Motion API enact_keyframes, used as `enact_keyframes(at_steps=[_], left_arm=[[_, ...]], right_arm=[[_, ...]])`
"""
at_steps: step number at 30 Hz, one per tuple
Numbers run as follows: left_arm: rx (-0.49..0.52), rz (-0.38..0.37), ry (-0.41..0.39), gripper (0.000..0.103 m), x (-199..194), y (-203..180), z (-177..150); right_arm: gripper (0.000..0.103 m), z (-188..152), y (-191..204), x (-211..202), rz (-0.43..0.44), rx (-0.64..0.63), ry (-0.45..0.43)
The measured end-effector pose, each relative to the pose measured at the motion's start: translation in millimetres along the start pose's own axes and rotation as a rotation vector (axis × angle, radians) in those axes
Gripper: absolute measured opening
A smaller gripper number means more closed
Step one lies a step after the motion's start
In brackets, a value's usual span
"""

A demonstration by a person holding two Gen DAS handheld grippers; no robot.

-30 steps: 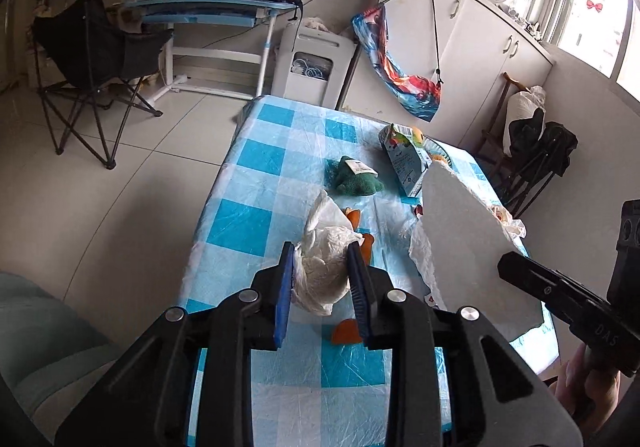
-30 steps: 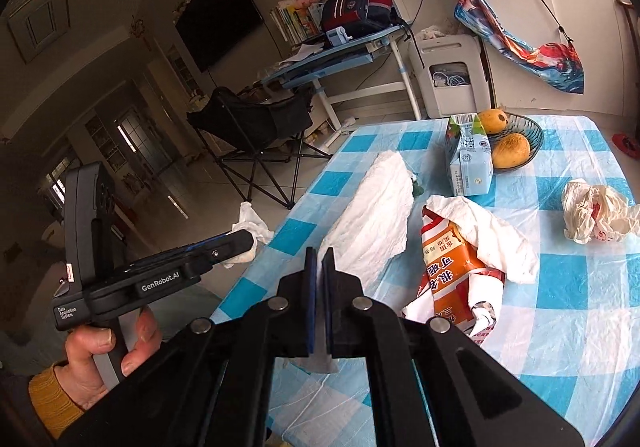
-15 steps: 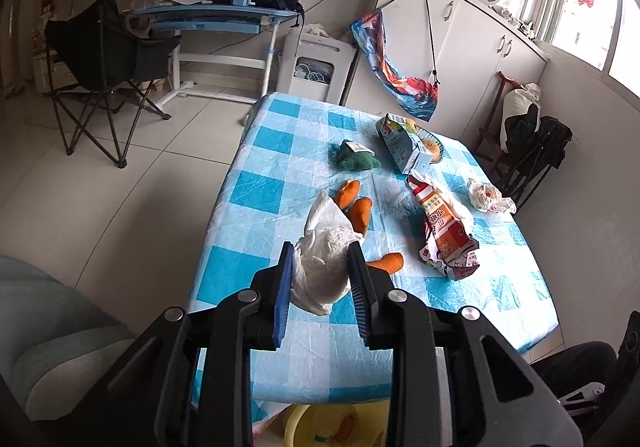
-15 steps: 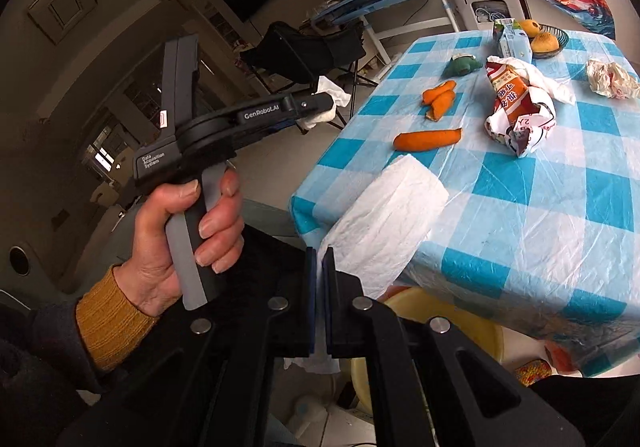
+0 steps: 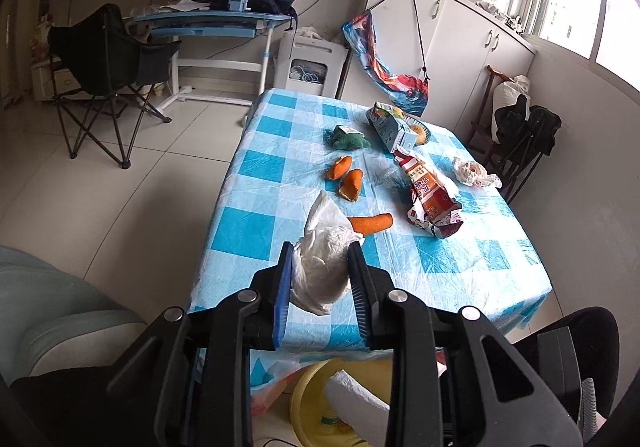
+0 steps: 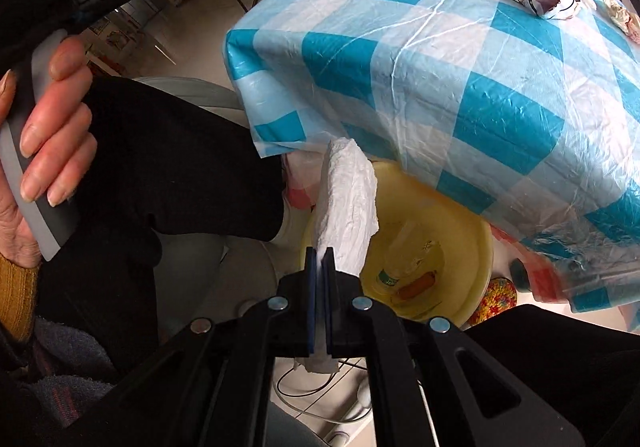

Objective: Collect trash
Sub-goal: 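Lower the white paper into the yellow basin and open the right gripper, then drop the crumpled tissue into the basin by opening the left gripper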

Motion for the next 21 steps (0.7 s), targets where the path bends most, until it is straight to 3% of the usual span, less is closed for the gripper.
enact_keyframes(at_steps=[3, 5, 6, 7, 11, 13, 21], left_arm=[[0.005, -0.003, 0.002, 0.026, -4, 0, -6], [0.012, -0.003, 0.004, 0.027, -6, -1, -9], [0.016, -0.003, 0.005, 0.027, -7, -1, -11], [0.019, -0.003, 0.006, 0.027, -8, -2, -12], [0.038, -0.004, 0.009, 0.027, -10, -8, -18], [0.048, -0.005, 0.01, 0.027, -11, -12, -21], [0.112, -0.026, 0.049, 0.027, -14, -35, -44]], right_arm=[[0.006, 0, -7, 10, -0.047, 0.015, 0.031], [0.013, -2, -9, 8, -0.059, 0.024, 0.013], [0.023, 0, -10, 4, -0.058, 0.029, -0.011], [0.034, -1, -14, -3, -0.061, 0.038, -0.047], [0.043, 4, -14, -35, -0.029, 0.067, -0.232], [0.053, 8, -13, -54, -0.02, 0.071, -0.326], [0.062, 14, -34, -104, -0.026, 0.168, -0.565]])
Point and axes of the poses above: each gripper's, at about its wrist camera, not at the fingertips, and x roughly the way its jaws point, y to its left, z to its top, the point moved 6 cm from there along x, roughly the way its jaws point, and after that the axes turned 3 degrees about x, right-handed, at the moved point
